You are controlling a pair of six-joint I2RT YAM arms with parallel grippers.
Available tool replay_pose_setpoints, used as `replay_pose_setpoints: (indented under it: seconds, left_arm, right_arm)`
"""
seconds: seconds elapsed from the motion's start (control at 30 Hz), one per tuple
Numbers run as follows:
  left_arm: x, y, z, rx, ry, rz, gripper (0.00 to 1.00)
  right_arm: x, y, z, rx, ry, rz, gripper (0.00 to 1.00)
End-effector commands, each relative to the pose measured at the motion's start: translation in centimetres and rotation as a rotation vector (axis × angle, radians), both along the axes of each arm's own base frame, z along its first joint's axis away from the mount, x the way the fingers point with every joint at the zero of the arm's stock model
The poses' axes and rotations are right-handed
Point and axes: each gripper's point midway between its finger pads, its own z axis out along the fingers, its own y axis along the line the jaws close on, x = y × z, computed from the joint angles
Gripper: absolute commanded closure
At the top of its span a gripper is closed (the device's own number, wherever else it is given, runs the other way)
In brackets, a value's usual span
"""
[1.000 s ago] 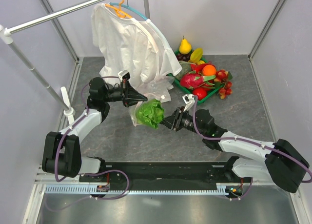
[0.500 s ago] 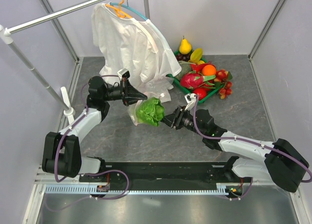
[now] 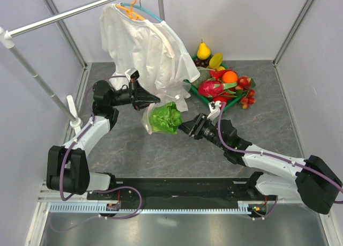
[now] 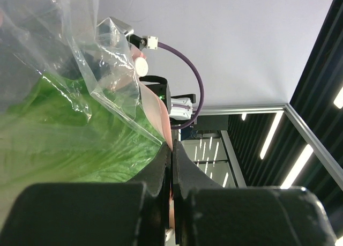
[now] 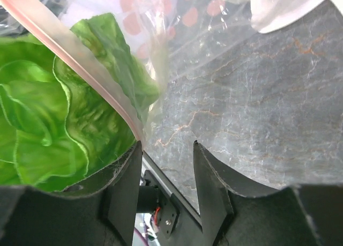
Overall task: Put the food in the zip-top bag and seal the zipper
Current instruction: Place the fake vegetable in the zipper food storage bag.
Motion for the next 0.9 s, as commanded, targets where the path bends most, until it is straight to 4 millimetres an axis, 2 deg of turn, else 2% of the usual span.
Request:
replay_pose_setpoints:
  seconds: [0.0, 0.1, 0.27, 0.4, 0.6, 0.67, 0.77, 0.8, 0.87]
  left_arm:
    - [0.0, 0.2, 2.2, -0.026, -0.068, 0.014, 0.98]
    - [-0.1, 0.2, 1.8, -0.024, -0.059, 0.014, 0.98]
    - [-0.3, 0.3, 1.4, -0.020, -0.050, 0.010, 0.98]
    - [-0.2, 0.3, 1.2, -0.017, -0.044, 0.010, 0.98]
    - [-0.3, 0.2, 1.7, -0.018, -0.058, 0.001, 0.98]
    - [-0.5, 0.3, 1.7, -0.017, -0.058, -0.002, 0.98]
    - [-0.9, 0.3, 1.2, -0.014, -0.048, -0.008, 0.98]
    - [-1.0, 0.3, 1.0, -0.012, -0.040, -0.009, 0.98]
    - [-1.3, 0.4, 0.9, -0.009, -0.041, -0.013, 0.98]
  right_arm:
    - [0.1, 0.7, 2.6, 0.086, 0.029, -0.012, 0.49]
    - [0.5, 0.9, 4.0, 0.106, -0.020, -0.014, 0.50]
    - [-0.6, 1.6, 6.0, 0.147, -0.057, 0.050, 0.51]
    - [0.0, 1.6, 5.8, 0.125, -0.084, 0.030, 0.52]
    - [1.0, 1.5, 3.5, 0.060, -0.041, -0.008, 0.76]
    - [1.2, 1.5, 3.6, 0.062, -0.045, -0.012, 0.80]
    - [1.4, 1.5, 4.7, 0.077, -0.081, -0.007, 0.93]
    - [1.4, 1.5, 4.9, 0.078, -0.092, -0.005, 1.00]
    - [1.3, 1.4, 5.9, 0.090, -0.123, 0.013, 1.00]
